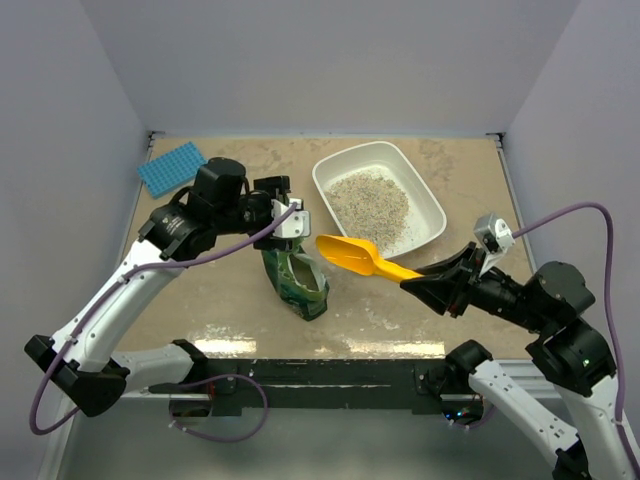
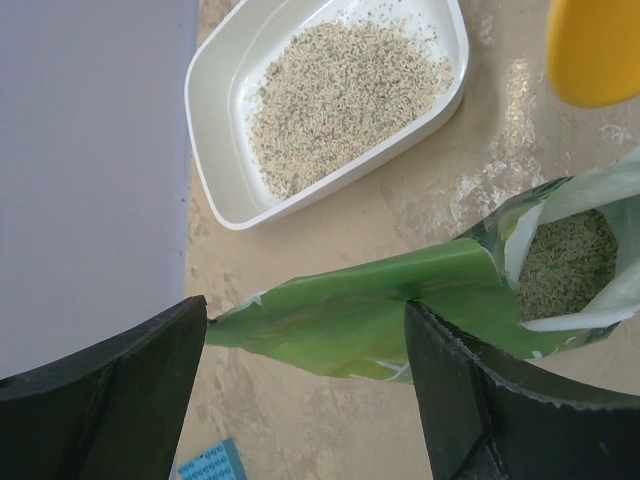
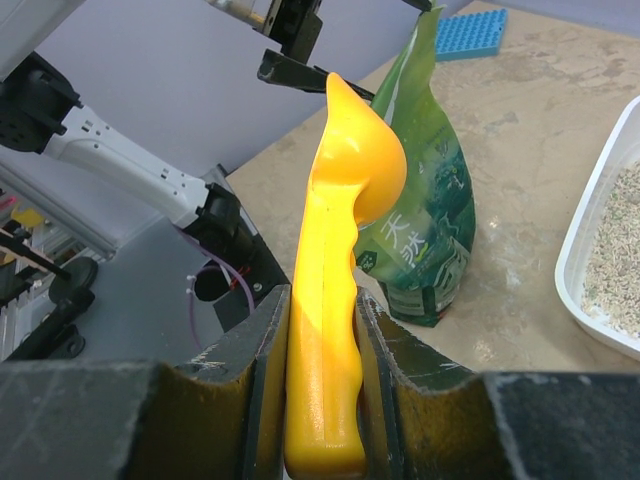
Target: Fill the litter box with clean litter
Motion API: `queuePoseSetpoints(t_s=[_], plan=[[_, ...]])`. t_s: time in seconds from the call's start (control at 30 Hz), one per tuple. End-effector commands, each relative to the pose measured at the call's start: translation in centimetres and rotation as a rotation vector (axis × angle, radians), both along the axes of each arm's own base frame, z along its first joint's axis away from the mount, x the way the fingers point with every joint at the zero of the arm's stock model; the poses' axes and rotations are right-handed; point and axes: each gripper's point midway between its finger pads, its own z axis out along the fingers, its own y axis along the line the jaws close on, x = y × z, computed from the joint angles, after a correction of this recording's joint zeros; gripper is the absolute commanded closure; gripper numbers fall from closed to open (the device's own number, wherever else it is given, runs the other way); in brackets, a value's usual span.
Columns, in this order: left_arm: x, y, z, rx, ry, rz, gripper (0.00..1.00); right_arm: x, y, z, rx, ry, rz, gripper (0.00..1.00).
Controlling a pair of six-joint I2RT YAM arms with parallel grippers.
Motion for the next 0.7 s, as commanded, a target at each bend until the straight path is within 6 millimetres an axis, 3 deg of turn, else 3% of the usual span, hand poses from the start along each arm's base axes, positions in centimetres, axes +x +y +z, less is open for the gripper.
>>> queuePoseSetpoints(t_s=[0.0, 0.23, 0.33, 0.4, 0.43, 0.6, 0.63, 0.67], plan=[[0.9, 0.1, 0.6, 0.042, -0.036, 0.019, 0.16, -0.6, 0.0, 0.1, -0.004, -0.024, 0.028, 1.0], [1.2, -0.2, 0.5, 0.089, -0.06, 0.017, 0.17, -0.7, 0.0, -0.3, -0.003, -0.011, 0.027, 1.0], [1.1, -0.2, 0.0, 0.103, -0.051, 0.011, 0.24, -0.7, 0.2, -0.6, 0.002, 0.0, 0.033, 1.0], [0.7, -0.1, -0.2, 0.108, -0.045, 0.008, 0.42, -0.6, 0.3, -0.7, 0.005, 0.002, 0.037, 1.0], [0.6, 0.0, -0.3, 0.108, -0.045, 0.009, 0.59, -0.7, 0.3, -0.6, 0.008, 0.002, 0.039, 1.0], [-0.2, 0.7, -1.2, 0.117, -0.025, 0.013, 0.87, -0.7, 0.5, -0.3, 0.013, -0.001, 0.051, 1.0], [-0.4, 0.8, -1.3, 0.117, -0.024, 0.014, 1.0, -0.7, 0.5, -0.3, 0.014, 0.002, 0.054, 1.0], [-0.5, 0.9, -1.4, 0.115, -0.017, 0.018, 1.0, -0.7, 0.6, -0.4, 0.015, 0.006, 0.054, 1.0]])
